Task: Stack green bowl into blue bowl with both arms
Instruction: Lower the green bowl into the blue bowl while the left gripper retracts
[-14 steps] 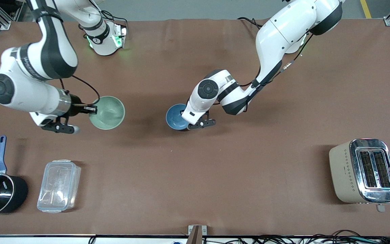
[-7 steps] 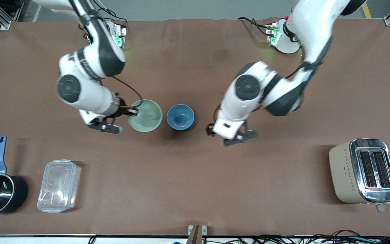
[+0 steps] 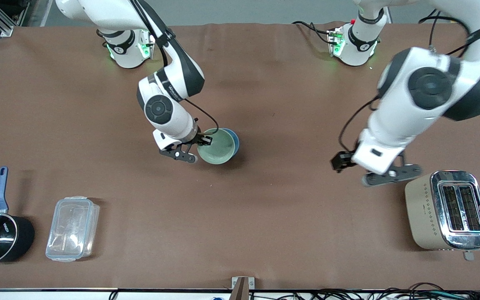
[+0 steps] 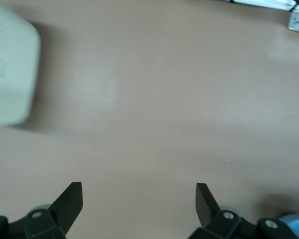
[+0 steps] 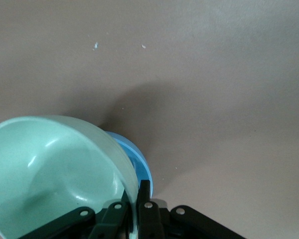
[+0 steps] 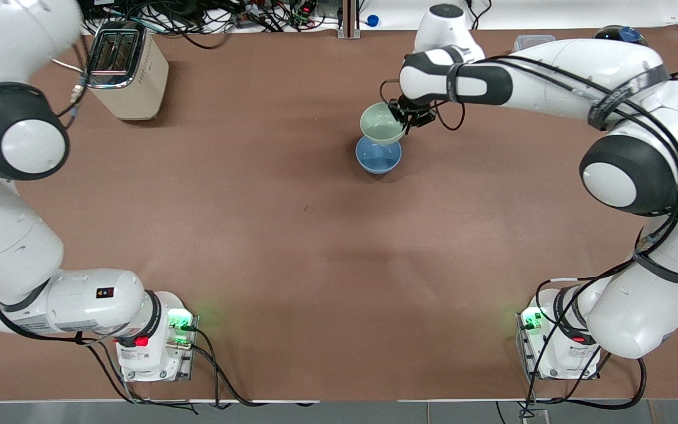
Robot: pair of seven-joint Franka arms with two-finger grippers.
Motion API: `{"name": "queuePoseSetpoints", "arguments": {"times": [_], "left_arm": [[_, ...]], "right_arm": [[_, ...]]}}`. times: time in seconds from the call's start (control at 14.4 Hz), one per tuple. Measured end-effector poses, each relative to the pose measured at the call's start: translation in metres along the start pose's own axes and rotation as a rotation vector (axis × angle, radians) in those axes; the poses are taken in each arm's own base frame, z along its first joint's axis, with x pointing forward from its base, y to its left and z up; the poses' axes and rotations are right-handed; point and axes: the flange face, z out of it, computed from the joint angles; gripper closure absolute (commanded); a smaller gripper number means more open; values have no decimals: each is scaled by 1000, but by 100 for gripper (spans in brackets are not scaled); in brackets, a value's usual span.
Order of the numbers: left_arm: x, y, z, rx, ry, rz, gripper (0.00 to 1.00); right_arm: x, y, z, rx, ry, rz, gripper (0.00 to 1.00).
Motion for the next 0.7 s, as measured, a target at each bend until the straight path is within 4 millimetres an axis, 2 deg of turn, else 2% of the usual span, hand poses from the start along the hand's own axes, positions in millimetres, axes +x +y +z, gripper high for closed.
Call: {"name": "queuePoseSetpoints", "arguments": {"times": [0.14, 0.28, 0.42, 0.7], "left_arm": [[3, -34, -22, 26, 4, 21, 0], [-5, -48, -42, 58, -13, 39, 0], [-15, -68, -63, 82, -34, 61, 0], [-25, -122, -105, 68, -47, 108, 0]], "right_arm": [[0, 5, 16, 2, 11, 5, 98], [-4, 10, 28, 9, 25, 7, 97], [-9, 8, 33, 9, 21, 0, 97], [-15, 5, 35, 7, 13, -9, 96]]}}
